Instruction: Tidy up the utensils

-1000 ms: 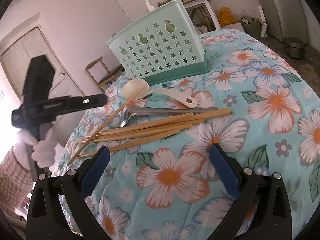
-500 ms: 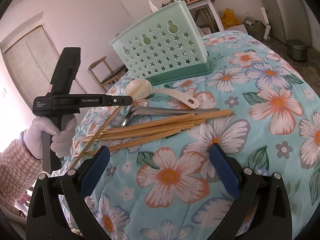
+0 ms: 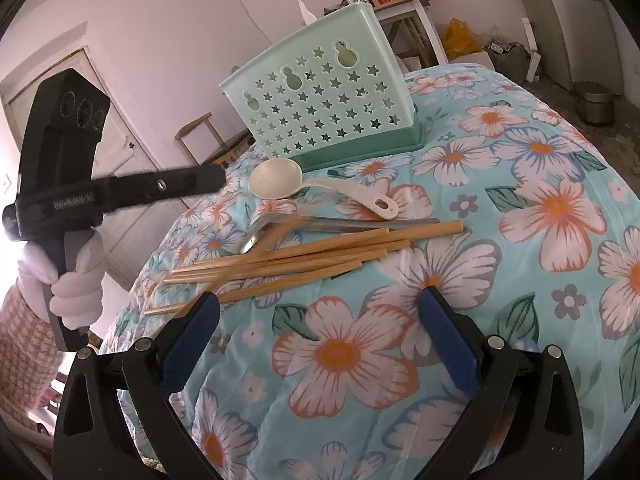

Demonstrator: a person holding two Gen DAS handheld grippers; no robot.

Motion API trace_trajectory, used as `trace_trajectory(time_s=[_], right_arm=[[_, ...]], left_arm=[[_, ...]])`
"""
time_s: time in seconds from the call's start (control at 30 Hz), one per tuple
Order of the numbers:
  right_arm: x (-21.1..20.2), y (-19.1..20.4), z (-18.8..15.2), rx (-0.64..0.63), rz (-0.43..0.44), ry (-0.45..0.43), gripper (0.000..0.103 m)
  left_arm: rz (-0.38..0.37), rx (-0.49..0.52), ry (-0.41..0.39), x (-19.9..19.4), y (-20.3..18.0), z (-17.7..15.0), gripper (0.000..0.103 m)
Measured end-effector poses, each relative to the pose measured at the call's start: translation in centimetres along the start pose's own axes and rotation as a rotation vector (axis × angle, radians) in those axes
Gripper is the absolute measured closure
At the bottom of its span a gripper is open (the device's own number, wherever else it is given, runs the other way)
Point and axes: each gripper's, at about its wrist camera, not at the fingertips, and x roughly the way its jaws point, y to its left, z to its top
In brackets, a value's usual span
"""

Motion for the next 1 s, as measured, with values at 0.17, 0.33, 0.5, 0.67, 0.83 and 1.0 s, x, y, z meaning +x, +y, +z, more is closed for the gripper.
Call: trace_trajectory(time_s=[0.17,0.33,0.5,0.67,0.83,1.0], right_arm=[[-0.1,0.0,0.0,0.002,-0.002,-0.001,0.006],[-0.1,0.0,-0.1,0.002,-0.001,-0.002,0.006],[-0.1,0.0,0.0,0.002,0.003,0.0,0.006],[-0.1,0.0,-0.1,0.0,0.007,-0.002,0.006],[-0.1,0.0,-0.1,-0.005,0.008,-0.002,0.006],[-0.1,0.0,-0.2,-0.007,0.003,-0.002,0.006]], left_arm=[[0.044,-0.148,-0.028,-0.5,3.6,0.5,0.069],[0.066,-0.398,0.029,1.8,9.3,0.4,0.069],[-0.013,-0.536,0.066,4.2,12.1,0.3,0.069],[-0.021,-0.556,0.108,6.2,12.4,0.5,0.071],[-0.005,-0.57,0.099,7.1,12.4,1.0,0.076],[0.009,-0.605,0.081,7.0,13.1,0.7,0.097]])
